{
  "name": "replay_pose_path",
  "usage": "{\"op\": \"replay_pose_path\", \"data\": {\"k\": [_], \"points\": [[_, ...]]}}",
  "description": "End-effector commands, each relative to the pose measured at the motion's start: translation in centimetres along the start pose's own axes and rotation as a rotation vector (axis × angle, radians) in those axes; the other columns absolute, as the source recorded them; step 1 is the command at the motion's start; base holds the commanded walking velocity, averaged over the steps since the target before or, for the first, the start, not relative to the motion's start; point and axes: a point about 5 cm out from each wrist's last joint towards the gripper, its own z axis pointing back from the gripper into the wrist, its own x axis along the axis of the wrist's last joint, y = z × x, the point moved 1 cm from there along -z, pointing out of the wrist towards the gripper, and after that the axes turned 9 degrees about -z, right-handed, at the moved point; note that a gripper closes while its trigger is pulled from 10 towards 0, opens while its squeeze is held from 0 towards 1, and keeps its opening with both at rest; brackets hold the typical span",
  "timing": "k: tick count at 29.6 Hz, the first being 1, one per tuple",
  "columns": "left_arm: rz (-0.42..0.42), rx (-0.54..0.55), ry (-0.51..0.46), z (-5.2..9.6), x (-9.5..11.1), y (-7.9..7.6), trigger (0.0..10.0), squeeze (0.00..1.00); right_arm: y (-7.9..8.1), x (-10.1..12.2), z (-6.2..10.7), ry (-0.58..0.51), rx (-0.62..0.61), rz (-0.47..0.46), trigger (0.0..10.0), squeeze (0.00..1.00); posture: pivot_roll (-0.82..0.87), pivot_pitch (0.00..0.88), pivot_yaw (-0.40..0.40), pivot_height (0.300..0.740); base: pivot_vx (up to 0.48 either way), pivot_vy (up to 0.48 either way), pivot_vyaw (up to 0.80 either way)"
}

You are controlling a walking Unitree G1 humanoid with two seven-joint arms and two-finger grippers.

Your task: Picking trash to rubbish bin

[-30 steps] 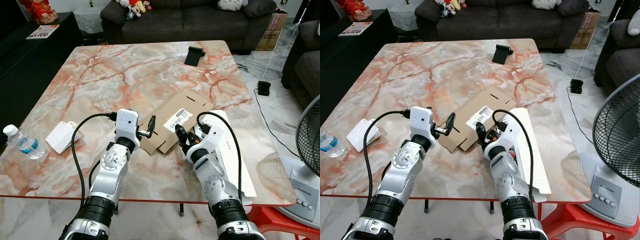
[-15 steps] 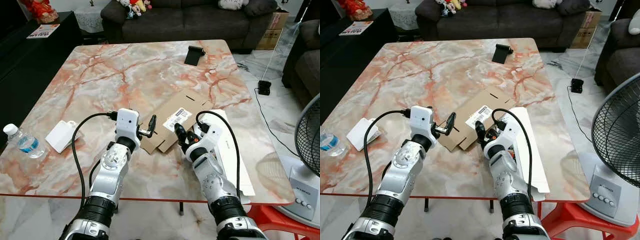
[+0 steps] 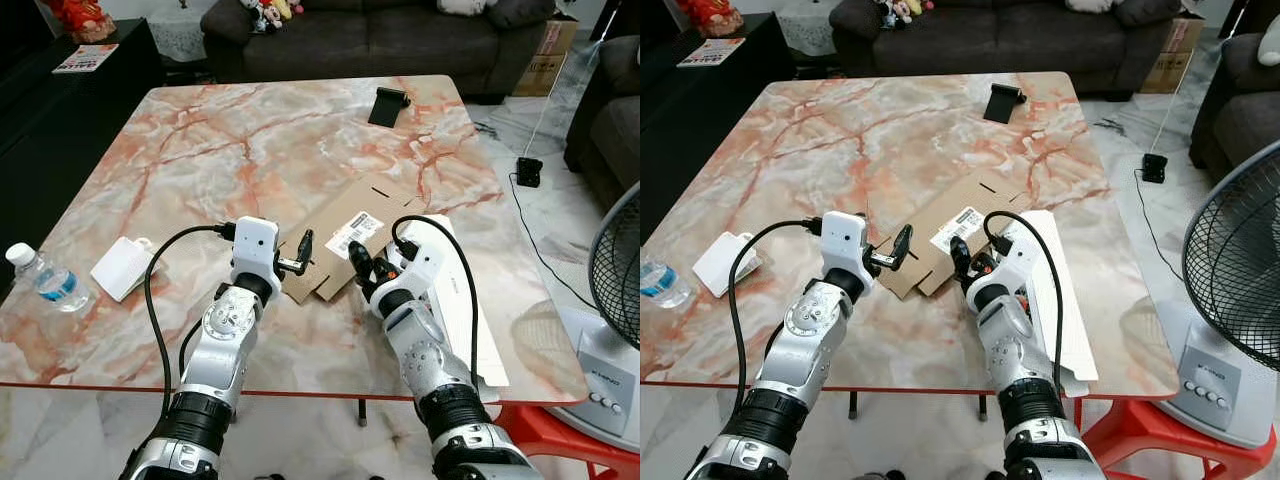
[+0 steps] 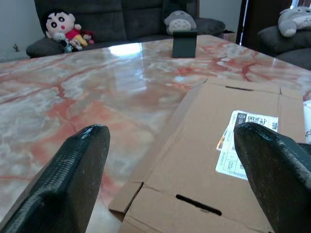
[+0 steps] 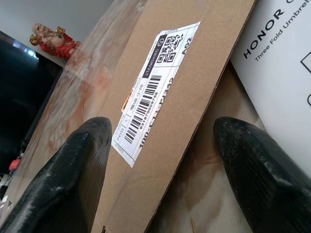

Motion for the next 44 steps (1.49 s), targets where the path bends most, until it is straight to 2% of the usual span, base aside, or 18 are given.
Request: {"op": "replay_pose_path", "data": {"k": [1,23,24,25,26,44], "points": [[0.002,-0.001,0.002,0.2,0.0,0.0,10.0,0.00,4.2,-1.7,-1.3,0.045,0.089,-0.052,10.0,0.00,0.16,0.127,0.049,0.740,0.000,0.000,0.00],[-0.008,-0.008,-0.001,0.3,0.1,-0.1,10.0,0.00,5.1,-1.9,-1.7,0.051,0.116,-0.043,10.0,0.00,0.16,0.124,0.049,0.740,0.000,0.000,0.00],[-0.008,-0.008,-0.001,0.3,0.1,-0.2,10.0,0.00,5.1,-1.9,-1.8,0.051,0.118,-0.043,3.6,0.00,0.16,0.124,0.049,0.740,0.000,0.000,0.00],[-0.008,-0.008,-0.001,0.3,0.1,-0.2,10.0,0.00,5.1,-1.9,-1.8,0.051,0.118,-0.042,3.6,0.00,0.16,0.125,0.050,0.740,0.000,0.000,0.00],[-0.008,-0.008,-0.001,0.3,0.1,-0.2,10.0,0.00,5.1,-1.9,-1.8,0.050,0.119,-0.041,0.0,0.00,0.16,0.125,0.050,0.740,0.000,0.000,0.00],[-0.010,-0.019,0.003,0.4,0.0,-0.3,10.0,0.00,4.6,-2.4,-1.4,0.043,0.128,-0.059,0.0,0.00,0.16,0.122,0.062,0.740,0.000,0.000,0.00]]}}
